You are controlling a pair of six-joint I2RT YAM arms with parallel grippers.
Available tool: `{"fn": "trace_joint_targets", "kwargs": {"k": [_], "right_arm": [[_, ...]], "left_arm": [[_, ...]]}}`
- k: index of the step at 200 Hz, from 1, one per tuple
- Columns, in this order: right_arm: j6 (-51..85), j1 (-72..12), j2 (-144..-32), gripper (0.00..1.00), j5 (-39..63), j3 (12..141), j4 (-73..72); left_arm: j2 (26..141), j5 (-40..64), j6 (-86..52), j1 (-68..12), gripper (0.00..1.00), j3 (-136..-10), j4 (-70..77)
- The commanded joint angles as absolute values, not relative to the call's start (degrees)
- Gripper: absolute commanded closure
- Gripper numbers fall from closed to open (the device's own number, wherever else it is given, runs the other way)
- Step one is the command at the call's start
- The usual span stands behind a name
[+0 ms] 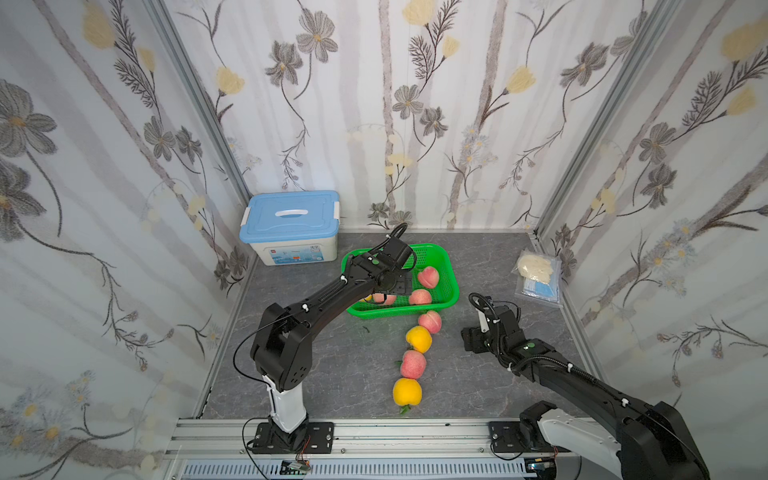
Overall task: Put the peaches into the basket
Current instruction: Place the peach in the basket, then pick up the peach from the center of the board.
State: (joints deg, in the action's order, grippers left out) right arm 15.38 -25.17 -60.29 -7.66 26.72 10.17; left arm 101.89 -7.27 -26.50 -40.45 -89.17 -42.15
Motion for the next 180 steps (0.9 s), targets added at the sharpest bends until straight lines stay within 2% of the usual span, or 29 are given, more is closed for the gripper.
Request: {"fn": "trace_joint_targets", "kwargs": {"k": [1,70,180], "right_arm": [[15.9,-25.2,-60.0,0.15,-8.0,26.7,9.3],[15.9,-25.2,-59.6,0.15,-8.1,26.5,9.2],[15.9,-25.2,-59.6,0.15,-8.0,26.5,9.2]], "left_arm": [[97.8,-9.0,-26.0,-42.0,0.08,-86.2,-43.0],[78.9,-2.7,-27.1,-44.2,0.08,-65.0,-35.5],[68.3,3.5,-27.5,-44.5,0.09,-54.4,-35.1]]}}
